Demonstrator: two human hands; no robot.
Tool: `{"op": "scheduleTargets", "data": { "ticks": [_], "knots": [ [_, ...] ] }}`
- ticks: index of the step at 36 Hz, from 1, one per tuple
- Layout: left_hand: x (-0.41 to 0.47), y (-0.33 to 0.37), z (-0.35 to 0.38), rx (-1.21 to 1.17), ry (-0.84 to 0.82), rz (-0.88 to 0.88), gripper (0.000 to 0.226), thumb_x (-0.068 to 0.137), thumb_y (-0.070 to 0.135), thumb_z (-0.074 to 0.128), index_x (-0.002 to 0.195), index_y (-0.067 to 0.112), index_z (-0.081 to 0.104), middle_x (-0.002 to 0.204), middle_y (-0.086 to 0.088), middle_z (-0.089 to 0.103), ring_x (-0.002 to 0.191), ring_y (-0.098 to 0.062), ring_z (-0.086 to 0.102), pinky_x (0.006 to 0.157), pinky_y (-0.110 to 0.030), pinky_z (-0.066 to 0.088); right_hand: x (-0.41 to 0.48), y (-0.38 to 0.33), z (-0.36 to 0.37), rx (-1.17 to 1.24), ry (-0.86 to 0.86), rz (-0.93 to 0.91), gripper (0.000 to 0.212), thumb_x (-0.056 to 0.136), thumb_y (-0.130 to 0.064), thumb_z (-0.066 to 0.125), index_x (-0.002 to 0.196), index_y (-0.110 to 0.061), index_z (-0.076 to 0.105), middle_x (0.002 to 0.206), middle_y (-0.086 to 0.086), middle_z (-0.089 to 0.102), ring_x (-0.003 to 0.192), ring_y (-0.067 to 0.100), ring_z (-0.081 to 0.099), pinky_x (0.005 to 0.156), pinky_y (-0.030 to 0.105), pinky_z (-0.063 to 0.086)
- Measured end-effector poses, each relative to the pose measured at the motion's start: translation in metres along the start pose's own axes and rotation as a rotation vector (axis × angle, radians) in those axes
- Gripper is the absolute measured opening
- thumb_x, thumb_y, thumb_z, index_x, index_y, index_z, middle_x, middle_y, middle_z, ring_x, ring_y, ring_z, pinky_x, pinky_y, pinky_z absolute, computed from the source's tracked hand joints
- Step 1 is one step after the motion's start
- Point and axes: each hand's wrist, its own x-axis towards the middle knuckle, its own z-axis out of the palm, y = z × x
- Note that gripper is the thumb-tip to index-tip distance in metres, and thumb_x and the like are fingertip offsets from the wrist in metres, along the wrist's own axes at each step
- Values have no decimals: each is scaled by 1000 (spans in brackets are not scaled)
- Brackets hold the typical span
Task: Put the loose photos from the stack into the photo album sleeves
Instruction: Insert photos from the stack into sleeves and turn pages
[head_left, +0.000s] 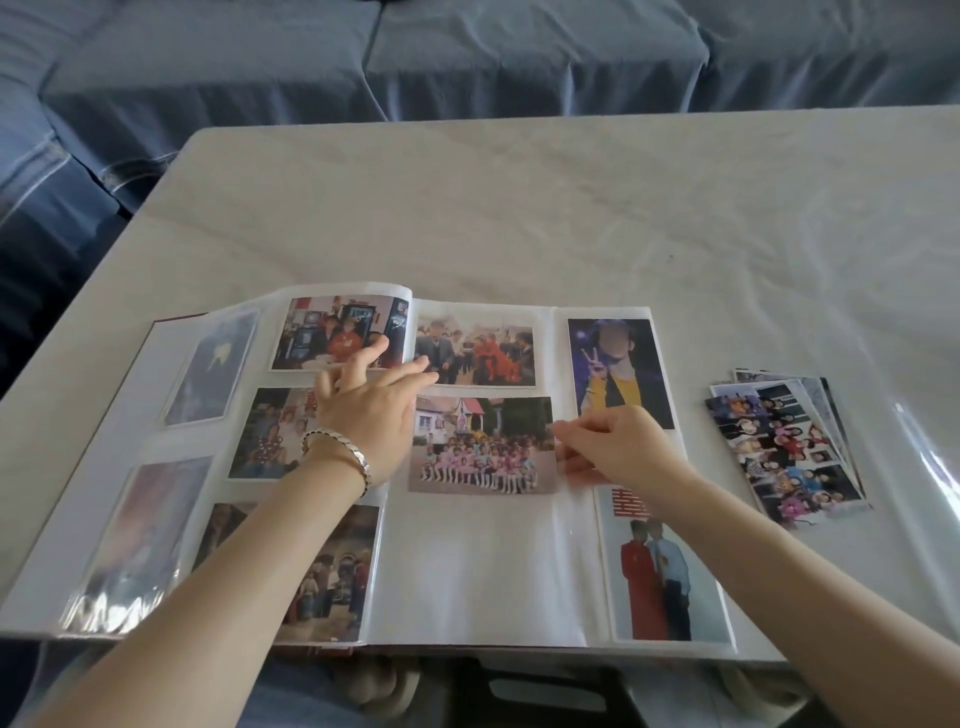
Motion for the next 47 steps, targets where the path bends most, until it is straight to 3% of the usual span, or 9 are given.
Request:
{"op": "scheduleTargets", "data": {
  "ticks": [5, 12, 21, 25, 28, 32, 35, 39, 47],
  "knots": [
    [0, 1, 0, -25, 3, -1, 42, 97, 18, 36, 131, 41, 49, 143, 24, 38, 139, -14, 14, 90, -34, 11, -4, 3, 12, -128, 163, -145, 18, 75, -26, 77, 63, -19, 66, 51, -7, 62, 42, -1, 54, 43, 9, 41],
    [-1, 1, 0, -38, 23, -2, 41, 97, 18, 38, 129, 40, 52, 141, 23, 41, 139, -14, 16, 90, -34, 10, -11, 7, 23, -321, 282, -276, 14, 82, -17, 71, 68, -12, 68, 62, -9, 61, 56, 7, 56, 50, 18, 42],
    [-3, 4, -2, -20, 31, -5, 41, 96, 16, 41, 128, 40, 52, 141, 24, 41, 139, -14, 16, 91, -34, 10, -6, 4, 18, -323, 179, -294, 25, 82, -6, 64, 62, -15, 53, 61, -5, 58, 53, 6, 51, 47, 11, 40],
    [-3, 7, -2, -9, -2, -20, 38, 98, 26, 36, 132, 41, 47, 145, 24, 34, 141, -12, 8, 99, -38, 6, -6, -1, -1, -50, -20, -176, 14, 86, -7, 64, 73, -8, 59, 63, 4, 70, 54, 15, 67, 52, 22, 54],
    [-6, 9, 2, 58, -54, -18, 42, 99, 37, 28, 140, 38, 35, 152, 21, 22, 144, -14, -5, 109, -44, 0, -13, 6, -20, -122, 130, -278, 6, 86, -12, 64, 81, -13, 62, 69, -1, 69, 57, 8, 66, 54, 16, 53],
    [-14, 13, 7, 128, -92, -7, 47, 99, 40, 22, 146, 34, 23, 156, 15, 7, 143, -18, -16, 113, -48, -7, -22, 28, -56, -512, 407, -405, 14, 88, -16, 62, 102, -14, 65, 100, -1, 65, 91, 15, 62, 73, 14, 44],
    [-19, 17, 7, 138, -104, 11, 47, 99, 40, 22, 146, 33, 21, 157, 14, 7, 144, -18, -15, 113, -49, -8, -17, 47, -81, -774, 420, -199, 48, 89, -31, 59, 130, -8, 51, 142, 10, 42, 128, 28, 40, 101, 36, 34],
    [-27, 18, 7, 143, -104, 42, 48, 99, 39, 26, 146, 32, 24, 156, 14, 11, 144, -17, -10, 112, -48, -9, -15, 68, -93, -956, 376, 35, 76, 90, -47, 51, 147, -10, 17, 154, 17, 14, 144, 30, 5, 115, 40, 10],
    [-28, 18, 7, 139, -77, 36, 47, 98, 40, 28, 145, 32, 28, 155, 17, 15, 144, -14, -6, 108, -42, -12, -22, 77, -87, -1097, 444, -96, 33, 93, -14, 46, 125, -6, 49, 125, 10, 57, 117, 26, 52, 95, 34, 39]
  ]
}}
